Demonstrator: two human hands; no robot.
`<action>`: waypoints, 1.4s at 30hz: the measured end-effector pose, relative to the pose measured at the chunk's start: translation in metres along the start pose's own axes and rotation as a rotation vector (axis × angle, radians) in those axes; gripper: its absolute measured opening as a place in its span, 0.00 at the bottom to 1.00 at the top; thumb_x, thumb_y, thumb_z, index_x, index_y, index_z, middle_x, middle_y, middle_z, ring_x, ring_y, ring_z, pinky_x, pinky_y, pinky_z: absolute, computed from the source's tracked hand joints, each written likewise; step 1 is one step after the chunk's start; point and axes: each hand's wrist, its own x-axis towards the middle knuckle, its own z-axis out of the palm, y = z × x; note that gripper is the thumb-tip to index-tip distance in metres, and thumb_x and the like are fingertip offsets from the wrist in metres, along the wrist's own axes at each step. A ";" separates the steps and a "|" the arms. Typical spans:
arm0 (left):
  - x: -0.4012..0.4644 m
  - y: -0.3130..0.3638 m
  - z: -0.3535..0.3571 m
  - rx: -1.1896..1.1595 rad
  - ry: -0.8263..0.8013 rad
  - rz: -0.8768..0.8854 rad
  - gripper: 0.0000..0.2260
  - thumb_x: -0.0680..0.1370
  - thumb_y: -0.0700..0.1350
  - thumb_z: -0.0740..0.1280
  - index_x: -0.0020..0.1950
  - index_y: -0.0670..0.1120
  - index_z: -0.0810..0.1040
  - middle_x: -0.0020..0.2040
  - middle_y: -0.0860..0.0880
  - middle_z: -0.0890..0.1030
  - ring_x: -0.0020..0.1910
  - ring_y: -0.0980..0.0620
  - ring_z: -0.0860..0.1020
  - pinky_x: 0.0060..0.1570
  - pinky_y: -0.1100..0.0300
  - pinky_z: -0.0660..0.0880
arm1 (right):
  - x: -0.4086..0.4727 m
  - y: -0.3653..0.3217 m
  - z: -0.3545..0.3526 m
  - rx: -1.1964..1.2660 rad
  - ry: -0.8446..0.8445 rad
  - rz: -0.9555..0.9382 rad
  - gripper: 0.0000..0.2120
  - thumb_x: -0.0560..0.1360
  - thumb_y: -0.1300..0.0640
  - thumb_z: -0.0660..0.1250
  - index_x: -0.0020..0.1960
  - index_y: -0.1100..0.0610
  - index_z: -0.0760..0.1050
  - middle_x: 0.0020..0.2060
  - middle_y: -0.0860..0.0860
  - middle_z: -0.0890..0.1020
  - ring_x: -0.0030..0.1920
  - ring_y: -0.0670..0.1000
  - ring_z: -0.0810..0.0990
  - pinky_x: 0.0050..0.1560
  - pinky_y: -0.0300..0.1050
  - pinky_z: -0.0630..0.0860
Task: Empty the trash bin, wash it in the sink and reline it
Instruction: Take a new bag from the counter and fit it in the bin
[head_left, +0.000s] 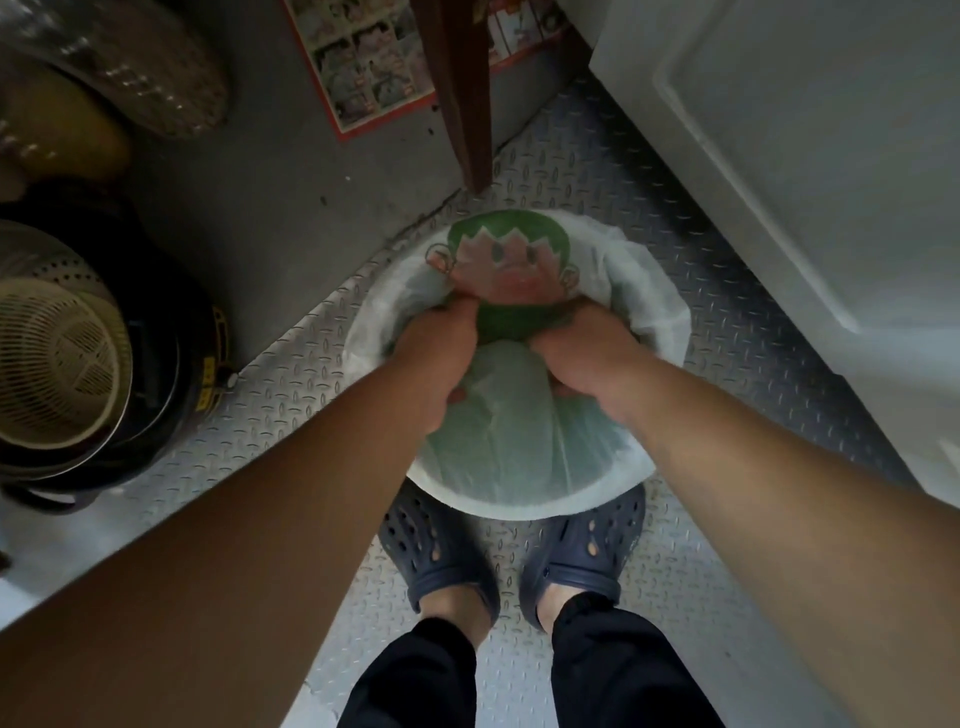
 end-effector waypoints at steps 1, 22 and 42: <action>0.002 0.000 -0.001 -0.074 -0.002 -0.062 0.19 0.78 0.66 0.59 0.58 0.54 0.77 0.56 0.47 0.81 0.53 0.43 0.81 0.51 0.47 0.82 | 0.003 -0.001 0.003 0.061 0.009 0.027 0.08 0.75 0.54 0.64 0.46 0.54 0.81 0.41 0.55 0.84 0.43 0.57 0.83 0.48 0.54 0.83; -0.015 -0.061 0.028 1.385 -0.400 0.514 0.18 0.81 0.54 0.59 0.66 0.47 0.75 0.62 0.44 0.78 0.63 0.40 0.76 0.63 0.44 0.73 | 0.020 -0.017 0.019 -0.671 -0.205 -0.385 0.11 0.77 0.58 0.62 0.57 0.61 0.76 0.54 0.58 0.80 0.54 0.58 0.79 0.52 0.44 0.73; -0.013 0.002 -0.011 0.813 -0.246 0.367 0.12 0.82 0.39 0.60 0.56 0.40 0.83 0.53 0.40 0.84 0.52 0.42 0.82 0.54 0.47 0.80 | -0.004 -0.018 0.008 0.193 -0.104 -0.050 0.16 0.80 0.62 0.57 0.63 0.68 0.74 0.56 0.65 0.79 0.49 0.57 0.75 0.51 0.49 0.71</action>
